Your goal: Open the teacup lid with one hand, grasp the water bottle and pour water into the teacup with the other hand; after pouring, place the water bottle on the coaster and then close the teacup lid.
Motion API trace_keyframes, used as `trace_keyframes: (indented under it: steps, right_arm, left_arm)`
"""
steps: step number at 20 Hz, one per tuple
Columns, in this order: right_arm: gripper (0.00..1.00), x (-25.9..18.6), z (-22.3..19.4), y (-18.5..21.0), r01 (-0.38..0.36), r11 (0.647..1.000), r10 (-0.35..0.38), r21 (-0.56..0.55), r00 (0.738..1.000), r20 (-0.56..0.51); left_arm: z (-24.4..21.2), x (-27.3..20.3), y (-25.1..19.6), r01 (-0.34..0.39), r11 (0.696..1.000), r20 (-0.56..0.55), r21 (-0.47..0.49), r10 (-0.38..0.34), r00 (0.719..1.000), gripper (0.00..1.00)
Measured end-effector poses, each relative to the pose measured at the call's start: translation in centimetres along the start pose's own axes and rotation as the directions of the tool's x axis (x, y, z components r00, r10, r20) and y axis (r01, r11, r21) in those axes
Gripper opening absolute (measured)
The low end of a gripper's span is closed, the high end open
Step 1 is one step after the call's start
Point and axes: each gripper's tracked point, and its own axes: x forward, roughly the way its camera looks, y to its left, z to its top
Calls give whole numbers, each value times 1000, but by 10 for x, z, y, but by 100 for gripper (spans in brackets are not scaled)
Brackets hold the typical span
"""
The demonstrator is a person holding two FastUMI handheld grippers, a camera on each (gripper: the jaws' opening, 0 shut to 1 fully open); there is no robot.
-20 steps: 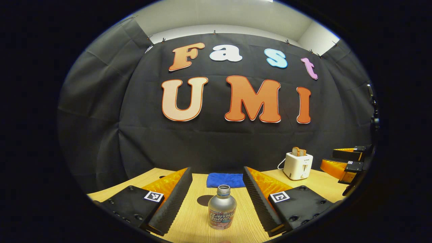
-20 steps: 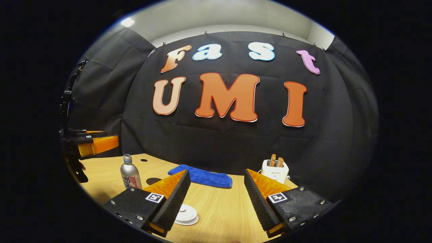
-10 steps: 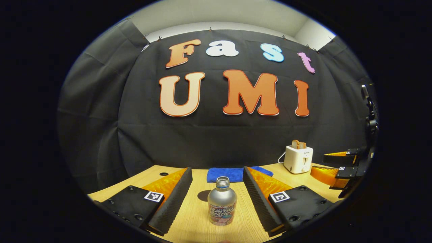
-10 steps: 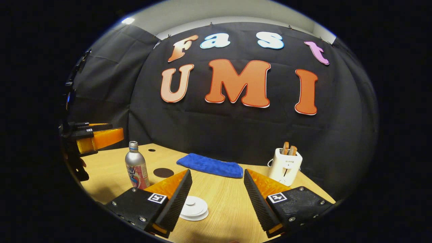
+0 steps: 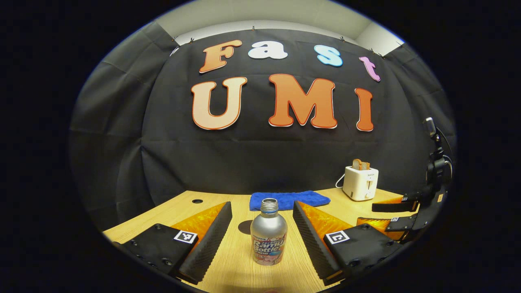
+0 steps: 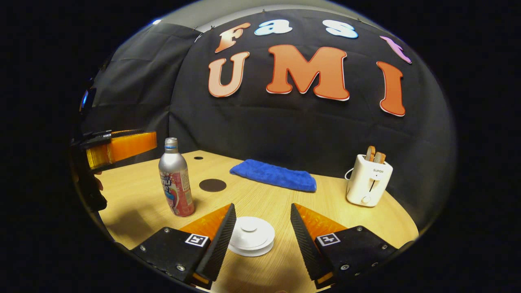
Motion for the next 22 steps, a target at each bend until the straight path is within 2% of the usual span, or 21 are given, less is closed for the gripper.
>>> trace_keyframes:
  steps: [2,8,10,15,18,22]
  right_arm:
    - [78,7,-10,4,-6,1000,6,-7,1000,-26]
    - [56,27,-29,17,-49,998,52,34,995,-83]
    - [46,30,-28,20,-66,996,71,63,994,-86]
    - [26,34,-28,20,-70,994,79,85,992,-97]
    - [24,32,-27,18,-72,988,87,135,991,-105]
    - [23,25,-10,10,-63,985,73,159,996,-55]
  left_arm:
    - [-6,1,-1,1,1000,-16,-1,-1,1000,100]
    - [-20,3,0,11,1000,-53,7,-10,999,99]
    - [-25,3,1,14,1000,-65,9,-13,998,99]
    - [-37,7,3,19,1000,-98,-10,-20,995,99]
    - [-48,12,2,29,999,-123,-34,-33,992,99]
    - [-67,18,0,37,998,-164,-51,-45,985,98]
